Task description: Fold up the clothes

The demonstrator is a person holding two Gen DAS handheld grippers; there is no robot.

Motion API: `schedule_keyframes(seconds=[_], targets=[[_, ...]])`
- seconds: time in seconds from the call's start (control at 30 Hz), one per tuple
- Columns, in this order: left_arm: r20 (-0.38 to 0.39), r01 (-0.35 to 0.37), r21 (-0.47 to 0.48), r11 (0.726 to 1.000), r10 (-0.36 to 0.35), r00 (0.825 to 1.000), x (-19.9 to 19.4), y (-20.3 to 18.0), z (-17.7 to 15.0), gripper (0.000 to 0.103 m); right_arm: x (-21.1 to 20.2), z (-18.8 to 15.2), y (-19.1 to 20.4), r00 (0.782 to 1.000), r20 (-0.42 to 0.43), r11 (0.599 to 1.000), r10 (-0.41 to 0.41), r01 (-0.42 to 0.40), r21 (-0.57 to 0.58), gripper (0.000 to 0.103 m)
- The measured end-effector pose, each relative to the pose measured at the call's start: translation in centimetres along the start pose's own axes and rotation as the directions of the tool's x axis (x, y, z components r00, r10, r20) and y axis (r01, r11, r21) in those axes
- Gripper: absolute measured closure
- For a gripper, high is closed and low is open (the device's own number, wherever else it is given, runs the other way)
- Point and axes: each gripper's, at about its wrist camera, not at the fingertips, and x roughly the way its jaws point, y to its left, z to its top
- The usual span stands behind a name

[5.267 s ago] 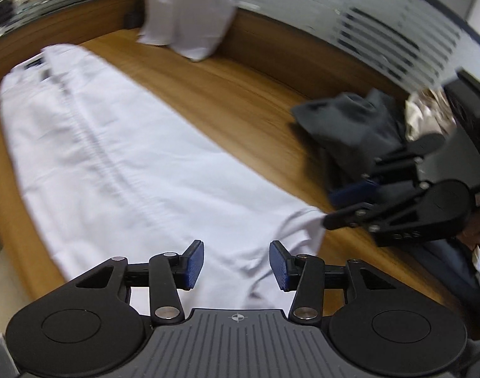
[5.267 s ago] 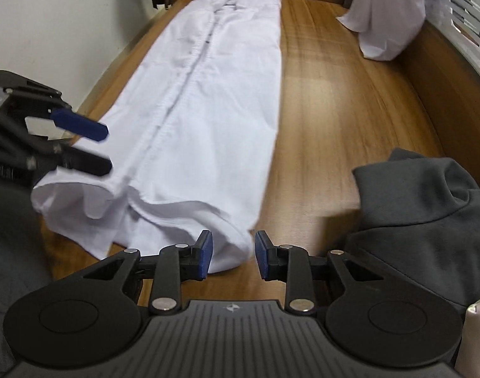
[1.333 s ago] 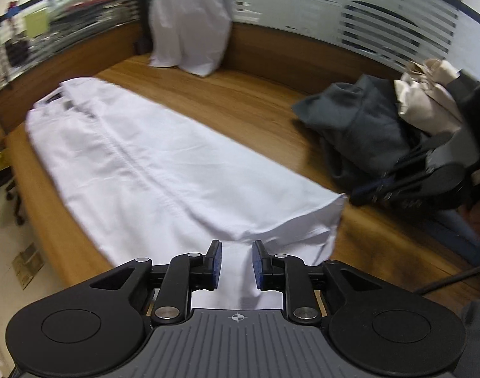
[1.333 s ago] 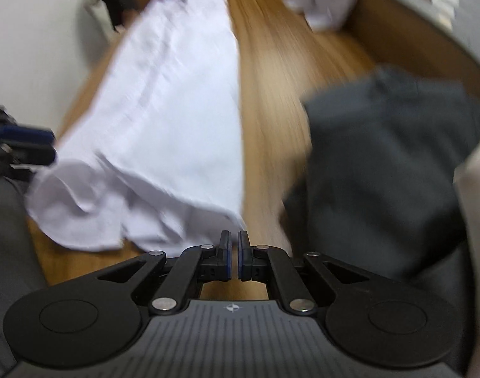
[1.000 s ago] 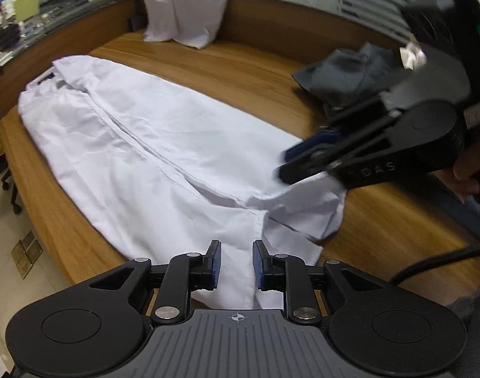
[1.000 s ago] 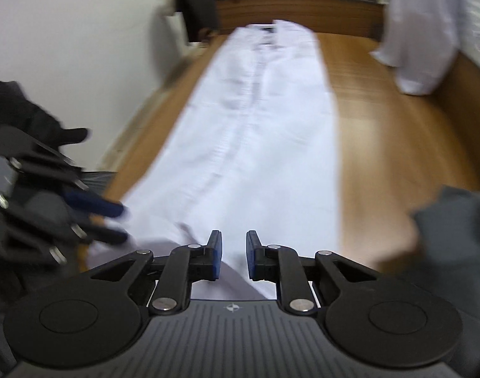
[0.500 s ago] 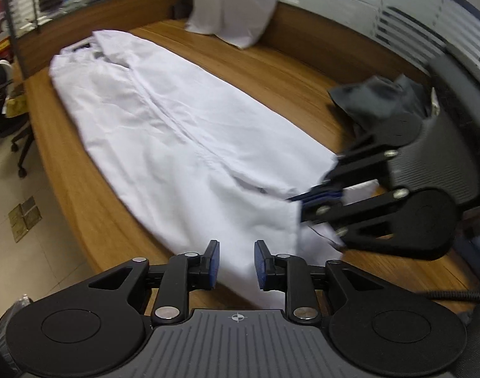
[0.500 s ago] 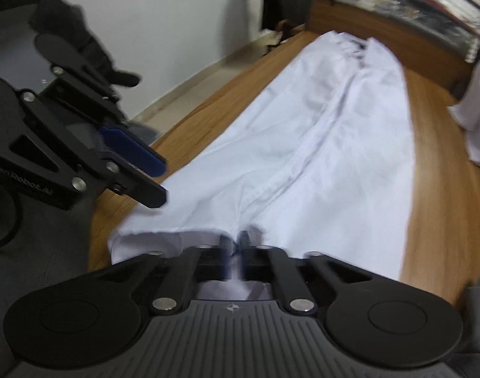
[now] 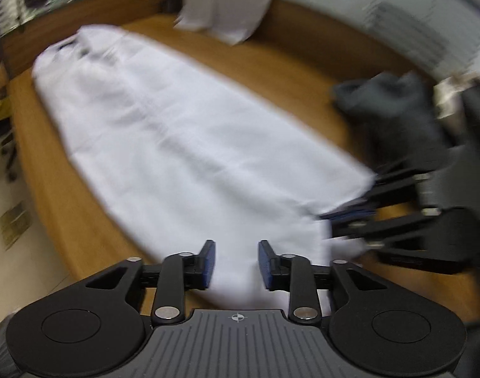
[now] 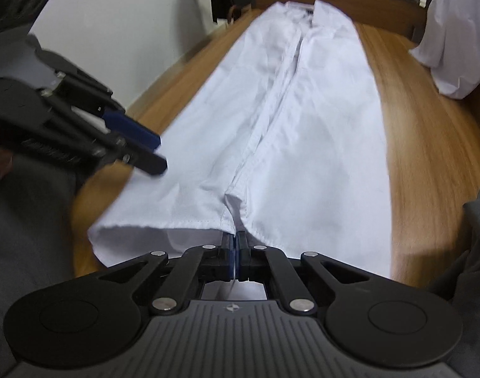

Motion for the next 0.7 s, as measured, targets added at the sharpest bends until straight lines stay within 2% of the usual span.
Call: schedule_keyframes(seconds=[0.07,0.17,0.23,0.3,0.37,0.43,0.47,0.57,0.63,0.7], targets=[[0.008,0.031,0.04,0.999,-0.032,0.999,-0.5,-1.1,0.2,0.051,-0.7,0.5,-0.3,1.0,0.024,1.0,0.008,-0.009,0.019,0.102],[-0.033,0.021,0.104,0.994,-0.018,0.999,0.5,-2.5,0.2,0.045,-2.1,1.0,-0.7,0.997,0.071,0.998,0.033,-0.037,0.046,0.102],[-0.092,-0.029,0.121,0.992,0.04,0.995,1.8,-2.7,0.0,0.045,-2.8,1.2,-0.8,0.996,0.081,0.998,0.035,-0.038,0.04,0.102],[-0.156,-0.095,0.131,0.987,0.115,0.981,3.1,-2.6,-0.4,0.046,-3.7,0.9,-0.9,0.996,0.079,0.998,0.029,-0.032,0.049,0.1],[-0.165,-0.127,0.134,0.983,0.148,0.975,3.3,-2.4,-0.6,0.065,-4.6,0.5,-1.4,0.998,0.063,0.998,0.017,-0.021,0.064,0.1],[-0.136,-0.129,0.129,0.983,0.146,0.98,2.8,-2.3,-0.6,0.072,-5.3,-0.2,-1.9,0.999,0.043,0.998,0.009,-0.012,0.063,0.099],[-0.115,-0.137,0.135,0.981,0.153,0.982,2.4,-2.3,-0.5,0.082,-5.6,-0.6,-2.2,1.0,0.027,0.998,0.011,-0.013,0.056,0.099],[-0.052,-0.172,0.163,0.971,0.183,0.982,1.5,-2.1,0.6,0.088,-6.1,-1.8,-2.5,0.999,-0.024,0.999,0.04,-0.04,0.025,0.093],[-0.035,-0.185,0.143,0.972,0.192,0.981,1.4,-1.3,2.0,0.089,-6.4,-2.5,-2.1,0.997,-0.046,0.998,0.069,-0.07,-0.006,0.077],[-0.025,-0.194,0.113,0.975,0.198,0.98,1.3,-0.2,3.5,0.089,-6.6,-2.9,-1.4,0.993,-0.059,0.994,0.099,-0.102,-0.048,0.076]])
